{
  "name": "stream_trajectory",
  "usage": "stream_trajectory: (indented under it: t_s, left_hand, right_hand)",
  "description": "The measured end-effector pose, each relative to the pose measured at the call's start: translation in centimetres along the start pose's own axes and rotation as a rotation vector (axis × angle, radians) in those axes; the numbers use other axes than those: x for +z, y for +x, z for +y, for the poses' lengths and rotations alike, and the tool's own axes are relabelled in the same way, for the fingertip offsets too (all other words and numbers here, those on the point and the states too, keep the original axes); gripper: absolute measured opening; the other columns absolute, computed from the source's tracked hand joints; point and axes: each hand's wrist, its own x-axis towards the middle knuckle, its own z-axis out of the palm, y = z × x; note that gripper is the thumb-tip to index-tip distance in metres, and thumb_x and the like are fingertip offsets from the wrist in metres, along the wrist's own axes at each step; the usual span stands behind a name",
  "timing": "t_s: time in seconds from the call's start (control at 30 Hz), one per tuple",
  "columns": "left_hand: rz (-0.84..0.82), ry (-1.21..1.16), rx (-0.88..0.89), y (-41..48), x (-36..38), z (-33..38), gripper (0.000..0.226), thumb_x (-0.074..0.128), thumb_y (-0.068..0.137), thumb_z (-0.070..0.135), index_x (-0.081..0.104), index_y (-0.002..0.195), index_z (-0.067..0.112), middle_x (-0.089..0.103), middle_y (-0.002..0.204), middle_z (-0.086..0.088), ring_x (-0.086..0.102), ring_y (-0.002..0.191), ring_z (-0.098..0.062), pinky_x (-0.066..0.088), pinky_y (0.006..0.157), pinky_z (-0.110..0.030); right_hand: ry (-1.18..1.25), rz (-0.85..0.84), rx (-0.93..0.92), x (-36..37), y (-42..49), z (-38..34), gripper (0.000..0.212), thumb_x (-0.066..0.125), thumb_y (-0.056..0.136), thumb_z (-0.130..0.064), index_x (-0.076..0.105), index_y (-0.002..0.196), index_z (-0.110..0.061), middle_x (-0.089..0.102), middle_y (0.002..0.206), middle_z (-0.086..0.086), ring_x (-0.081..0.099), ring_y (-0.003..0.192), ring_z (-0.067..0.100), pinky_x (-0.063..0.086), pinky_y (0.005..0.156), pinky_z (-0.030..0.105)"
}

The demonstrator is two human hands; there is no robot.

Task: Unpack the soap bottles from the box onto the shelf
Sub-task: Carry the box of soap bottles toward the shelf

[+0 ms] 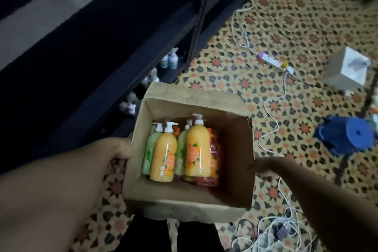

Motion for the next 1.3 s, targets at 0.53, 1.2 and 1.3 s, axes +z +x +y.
stream_trajectory:
  t_s: [0.53, 1.2, 1.3]
  left_hand:
    - [-0.018, 0.447, 0.081, 5.4, -16.0, 20.2, 0.035, 0.03, 0.092, 0.014, 0.055, 0.102, -0.007, 0.065, 0.082, -0.03, 0.058, 0.054, -0.029, 0.048, 0.051, -0.029]
    - [0.064, 0.627, 0.229, 9.4, -24.5, 51.5, 0.022, 0.03, 0.103, 0.015, 0.045, 0.105, 0.001, 0.056, 0.072, -0.018, 0.055, 0.047, -0.025, 0.046, 0.038, -0.025]
    - [0.08, 0.673, 0.209, 10.8, -25.6, 54.5, 0.026, 0.03, 0.103, 0.015, 0.048, 0.106, -0.004, 0.054, 0.059, -0.015, 0.05, 0.038, -0.02, 0.041, 0.035, -0.022]
  right_hand:
    - [0.39, -0.155, -0.025, -6.9, 6.0, 4.6, 0.021, 0.034, 0.101, -0.01, 0.05, 0.088, -0.012, 0.04, 0.066, 0.003, 0.038, 0.052, 0.012, 0.036, 0.049, 0.025]
    - [0.667, -0.095, 0.069, -26.8, 11.6, 11.0, 0.031, 0.035, 0.104, -0.002, 0.044, 0.074, -0.008, 0.04, 0.068, 0.005, 0.04, 0.053, 0.009, 0.039, 0.043, 0.014]
    - [0.706, -0.063, 0.013, -28.9, 13.3, 11.4, 0.026, 0.035, 0.104, -0.005, 0.047, 0.081, -0.009, 0.044, 0.065, 0.004, 0.041, 0.05, 0.011, 0.039, 0.044, 0.018]
